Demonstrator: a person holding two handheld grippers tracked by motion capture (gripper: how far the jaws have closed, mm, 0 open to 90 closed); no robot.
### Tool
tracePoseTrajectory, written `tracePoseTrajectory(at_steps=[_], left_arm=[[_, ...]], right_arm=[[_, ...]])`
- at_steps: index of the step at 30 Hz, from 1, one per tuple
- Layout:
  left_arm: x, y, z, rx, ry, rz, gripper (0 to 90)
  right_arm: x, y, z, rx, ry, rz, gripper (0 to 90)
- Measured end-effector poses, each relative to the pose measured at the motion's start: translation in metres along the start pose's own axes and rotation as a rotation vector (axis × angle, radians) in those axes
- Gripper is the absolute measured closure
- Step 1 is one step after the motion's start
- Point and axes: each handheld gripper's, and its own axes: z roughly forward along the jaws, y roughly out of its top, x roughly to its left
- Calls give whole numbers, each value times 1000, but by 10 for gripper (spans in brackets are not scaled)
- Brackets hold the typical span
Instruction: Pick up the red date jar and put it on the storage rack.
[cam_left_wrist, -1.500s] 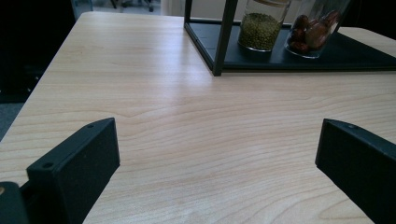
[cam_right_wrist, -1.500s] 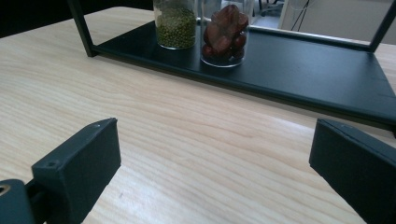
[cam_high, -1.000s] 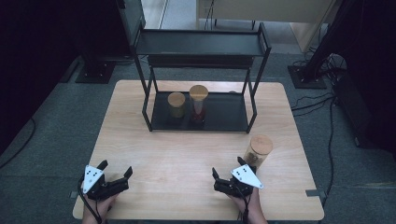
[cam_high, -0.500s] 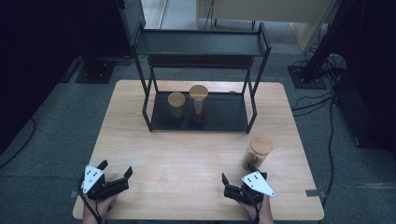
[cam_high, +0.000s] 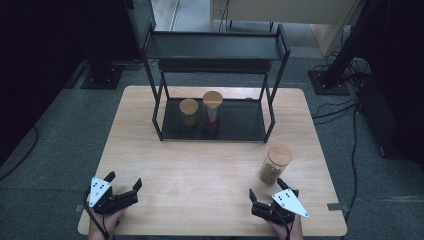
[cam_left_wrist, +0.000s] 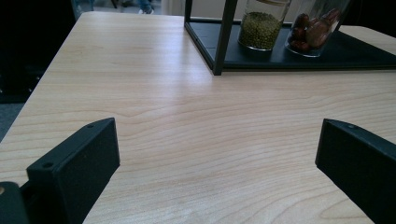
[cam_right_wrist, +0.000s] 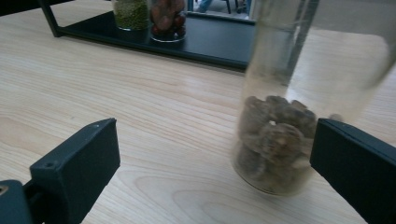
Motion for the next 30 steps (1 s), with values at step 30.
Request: tracePoseTrajectory(at_steps=[30], left_arm=[[0, 0, 0, -3, 0, -2, 0]], right_arm=[[-47, -7, -17, 10, -97, 16, 11]])
